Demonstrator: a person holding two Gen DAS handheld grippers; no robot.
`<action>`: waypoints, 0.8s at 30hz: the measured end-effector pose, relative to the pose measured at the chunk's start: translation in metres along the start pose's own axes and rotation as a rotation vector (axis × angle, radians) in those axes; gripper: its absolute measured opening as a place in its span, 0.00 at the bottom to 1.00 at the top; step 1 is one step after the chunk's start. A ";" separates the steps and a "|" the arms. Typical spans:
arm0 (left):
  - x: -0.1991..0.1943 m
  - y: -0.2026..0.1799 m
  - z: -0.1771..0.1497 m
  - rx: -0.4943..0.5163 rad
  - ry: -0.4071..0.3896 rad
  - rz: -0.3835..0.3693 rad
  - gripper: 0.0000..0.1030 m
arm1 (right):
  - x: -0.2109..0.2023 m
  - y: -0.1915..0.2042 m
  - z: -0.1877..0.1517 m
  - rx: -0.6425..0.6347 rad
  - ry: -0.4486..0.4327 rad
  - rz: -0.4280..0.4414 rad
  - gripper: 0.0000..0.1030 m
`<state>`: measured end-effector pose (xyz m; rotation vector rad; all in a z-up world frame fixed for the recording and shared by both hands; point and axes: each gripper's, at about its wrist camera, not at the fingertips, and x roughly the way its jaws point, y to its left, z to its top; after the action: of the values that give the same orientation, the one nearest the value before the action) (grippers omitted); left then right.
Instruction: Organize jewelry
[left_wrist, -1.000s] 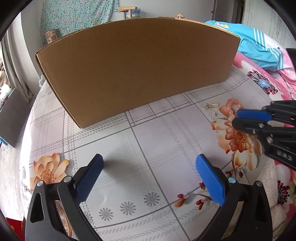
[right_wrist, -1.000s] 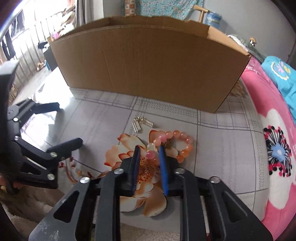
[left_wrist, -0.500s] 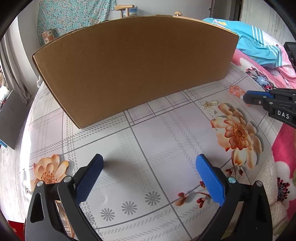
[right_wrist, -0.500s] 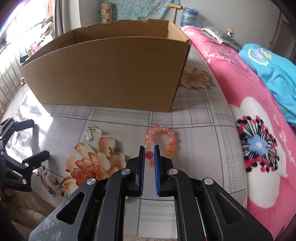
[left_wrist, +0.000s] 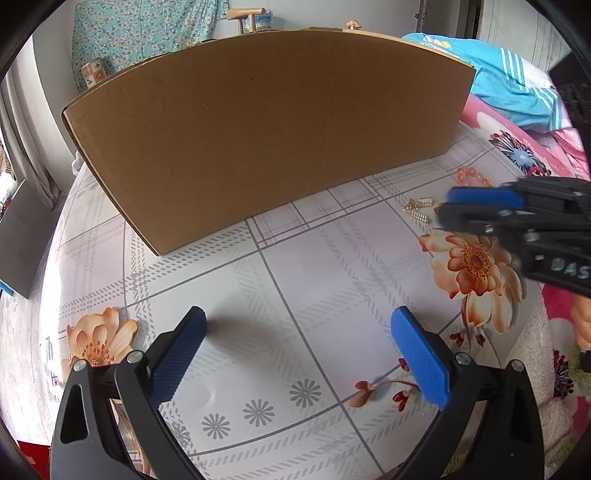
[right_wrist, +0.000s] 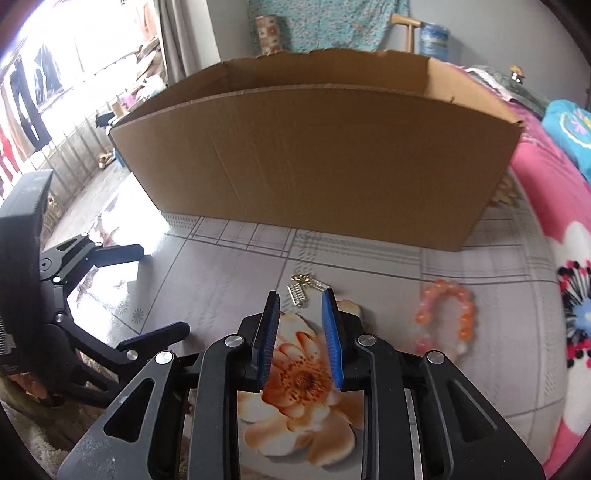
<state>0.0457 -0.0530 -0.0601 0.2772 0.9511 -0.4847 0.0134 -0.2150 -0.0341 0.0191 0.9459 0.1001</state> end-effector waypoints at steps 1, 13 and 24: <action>0.000 0.000 0.000 0.002 0.000 -0.002 0.95 | 0.002 -0.001 0.000 0.000 0.005 0.004 0.23; -0.001 0.001 -0.004 0.013 -0.010 -0.011 0.95 | 0.014 0.017 0.003 -0.082 0.061 -0.028 0.03; -0.004 0.002 -0.008 0.024 -0.020 -0.019 0.95 | 0.006 0.032 -0.017 0.023 0.108 0.126 0.05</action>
<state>0.0390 -0.0470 -0.0607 0.2846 0.9293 -0.5158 0.0005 -0.1827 -0.0472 0.0958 1.0535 0.2080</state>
